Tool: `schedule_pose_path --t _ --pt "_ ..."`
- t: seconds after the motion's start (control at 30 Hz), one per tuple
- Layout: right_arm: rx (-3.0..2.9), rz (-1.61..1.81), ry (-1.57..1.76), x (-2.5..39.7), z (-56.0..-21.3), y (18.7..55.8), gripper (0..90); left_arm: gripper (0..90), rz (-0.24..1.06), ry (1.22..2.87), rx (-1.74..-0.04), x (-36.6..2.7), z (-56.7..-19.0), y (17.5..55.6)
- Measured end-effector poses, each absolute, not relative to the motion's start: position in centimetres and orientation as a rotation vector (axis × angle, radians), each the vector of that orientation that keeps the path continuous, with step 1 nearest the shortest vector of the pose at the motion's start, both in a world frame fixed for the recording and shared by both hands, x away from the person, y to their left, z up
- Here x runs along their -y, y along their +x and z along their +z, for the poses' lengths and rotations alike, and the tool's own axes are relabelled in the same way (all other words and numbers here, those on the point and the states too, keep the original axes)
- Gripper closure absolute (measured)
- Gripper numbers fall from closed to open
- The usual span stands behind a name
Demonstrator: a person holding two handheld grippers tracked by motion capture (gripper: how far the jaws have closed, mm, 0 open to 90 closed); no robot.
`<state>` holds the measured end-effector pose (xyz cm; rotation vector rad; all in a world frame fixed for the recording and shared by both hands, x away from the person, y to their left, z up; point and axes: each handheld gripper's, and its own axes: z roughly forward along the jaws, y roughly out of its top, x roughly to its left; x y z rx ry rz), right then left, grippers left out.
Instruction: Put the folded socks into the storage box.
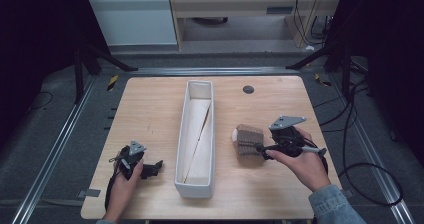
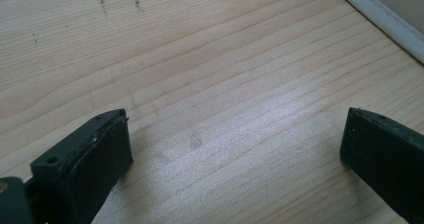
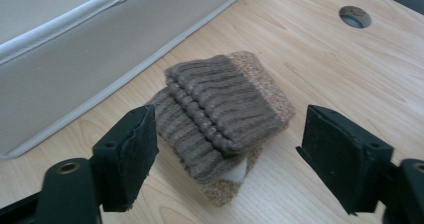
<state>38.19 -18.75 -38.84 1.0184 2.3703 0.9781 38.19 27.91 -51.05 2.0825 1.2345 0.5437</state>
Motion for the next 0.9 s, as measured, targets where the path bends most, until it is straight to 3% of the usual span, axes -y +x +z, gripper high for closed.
schedule_pose_path --t 0.1,0.4,0.9 --pt "-2.392 0.967 0.999 18.3 -38.8 38.2 18.1 0.0 0.544 2.088 -1.229 -27.9 -51.0 38.1" --pt "-2.451 0.942 0.916 17.3 -39.3 38.8 22.5 0.0 0.54 2.088 -1.227 -27.9 -51.0 38.1" --pt "-2.606 0.816 0.769 14.2 -42.1 40.2 8.3 0.0 0.539 2.085 -1.225 -27.9 -51.1 38.0"
